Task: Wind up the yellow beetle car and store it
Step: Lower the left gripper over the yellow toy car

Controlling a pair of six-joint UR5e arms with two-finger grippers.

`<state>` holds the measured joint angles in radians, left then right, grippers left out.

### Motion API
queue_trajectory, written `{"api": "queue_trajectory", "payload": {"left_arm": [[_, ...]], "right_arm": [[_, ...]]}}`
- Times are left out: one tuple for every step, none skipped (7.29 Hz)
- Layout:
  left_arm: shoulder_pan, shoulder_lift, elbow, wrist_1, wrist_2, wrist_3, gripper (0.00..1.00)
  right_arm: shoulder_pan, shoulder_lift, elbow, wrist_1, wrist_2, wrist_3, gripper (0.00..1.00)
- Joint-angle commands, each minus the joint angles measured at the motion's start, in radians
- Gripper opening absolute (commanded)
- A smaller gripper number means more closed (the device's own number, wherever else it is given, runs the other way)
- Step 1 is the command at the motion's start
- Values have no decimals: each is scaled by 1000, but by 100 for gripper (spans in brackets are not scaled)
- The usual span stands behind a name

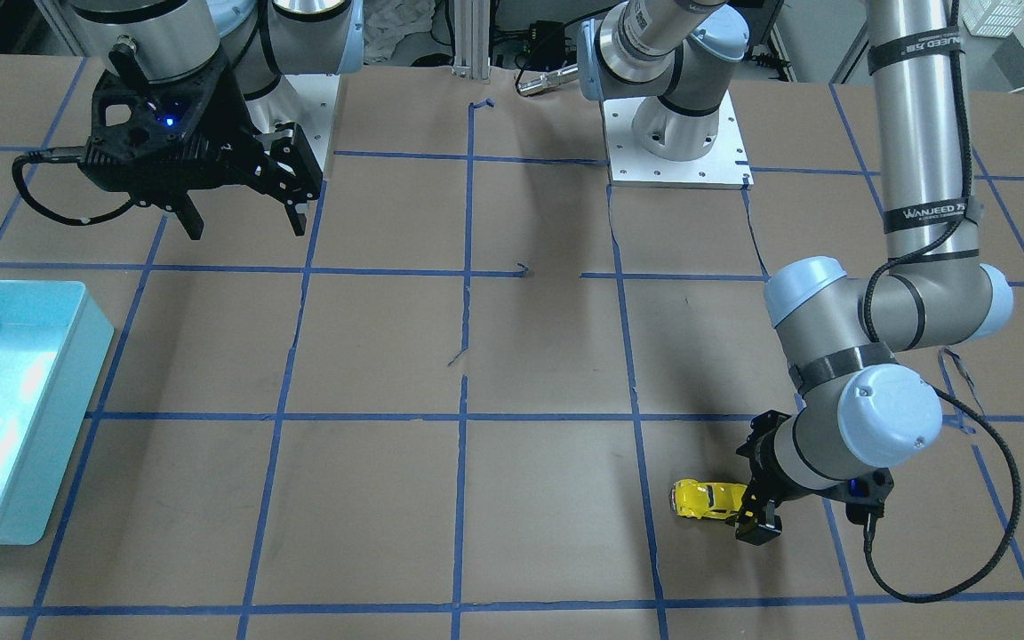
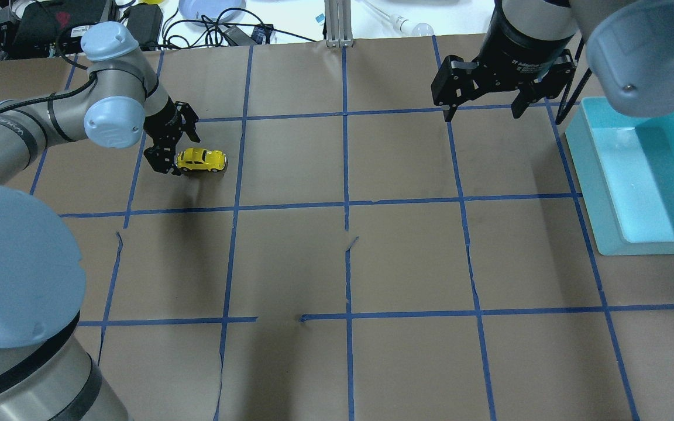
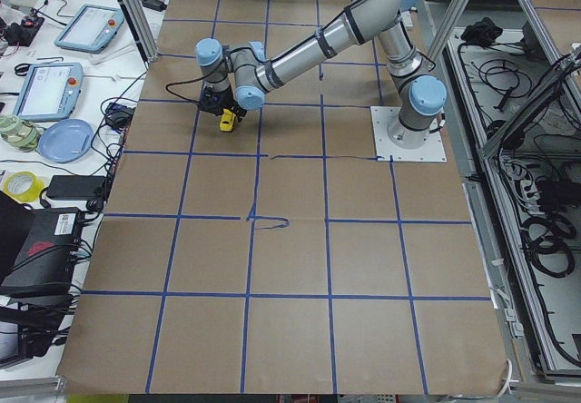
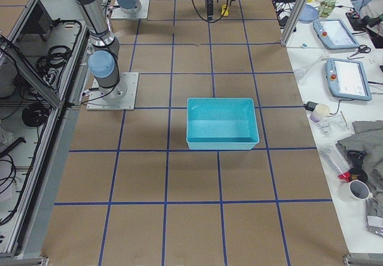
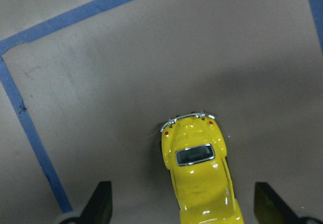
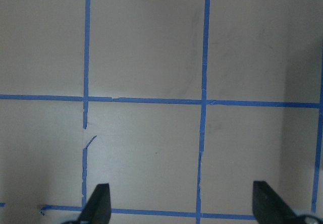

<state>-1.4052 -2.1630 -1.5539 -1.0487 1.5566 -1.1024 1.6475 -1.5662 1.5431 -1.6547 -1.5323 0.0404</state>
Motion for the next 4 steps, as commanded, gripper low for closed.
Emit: {"api": "queue_trajectory", "payload": {"left_arm": [[0,-30,0,65,-29,-39,100],[0,-35,-14,96,-30,-39,87],[-1,-35,-17,96,-33,-40,63],[-1,-35,-15,96,-33,-36,19]], "right_arm": [[2,-2,0,1,0,-1,100],[3,-3,0,1,1,-1,100],[5,0,0,0,1,1,100],[5,0,0,0,1,1,100]]}}
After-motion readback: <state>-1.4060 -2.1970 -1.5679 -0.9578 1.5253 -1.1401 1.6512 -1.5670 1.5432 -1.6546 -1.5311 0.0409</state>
